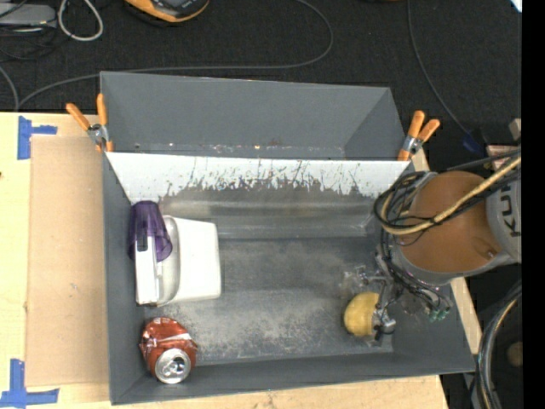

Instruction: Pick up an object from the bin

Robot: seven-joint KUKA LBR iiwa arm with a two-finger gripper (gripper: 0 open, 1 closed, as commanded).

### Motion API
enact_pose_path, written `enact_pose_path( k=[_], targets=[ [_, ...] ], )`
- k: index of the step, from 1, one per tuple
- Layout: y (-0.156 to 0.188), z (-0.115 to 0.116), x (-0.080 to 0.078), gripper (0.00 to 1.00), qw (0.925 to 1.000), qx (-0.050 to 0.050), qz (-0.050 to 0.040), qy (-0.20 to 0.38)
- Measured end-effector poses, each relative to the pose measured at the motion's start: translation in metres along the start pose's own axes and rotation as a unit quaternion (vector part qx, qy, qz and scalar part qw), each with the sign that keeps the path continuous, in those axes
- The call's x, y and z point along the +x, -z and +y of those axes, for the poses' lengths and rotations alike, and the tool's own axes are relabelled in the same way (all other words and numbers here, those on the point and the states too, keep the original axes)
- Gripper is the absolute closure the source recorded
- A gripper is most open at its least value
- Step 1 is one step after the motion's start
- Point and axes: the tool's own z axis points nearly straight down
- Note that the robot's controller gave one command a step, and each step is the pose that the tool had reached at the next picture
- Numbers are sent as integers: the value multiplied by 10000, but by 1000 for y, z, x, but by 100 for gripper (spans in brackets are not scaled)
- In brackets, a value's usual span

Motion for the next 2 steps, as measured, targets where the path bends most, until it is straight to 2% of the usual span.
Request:
enact_pose_path(
  k=[1,2],
  targets=[
    [44,-7,16,0,9968,7,-40,-796],
    [7,-41,31,0,9787,-6,2,2052]
  ],
)
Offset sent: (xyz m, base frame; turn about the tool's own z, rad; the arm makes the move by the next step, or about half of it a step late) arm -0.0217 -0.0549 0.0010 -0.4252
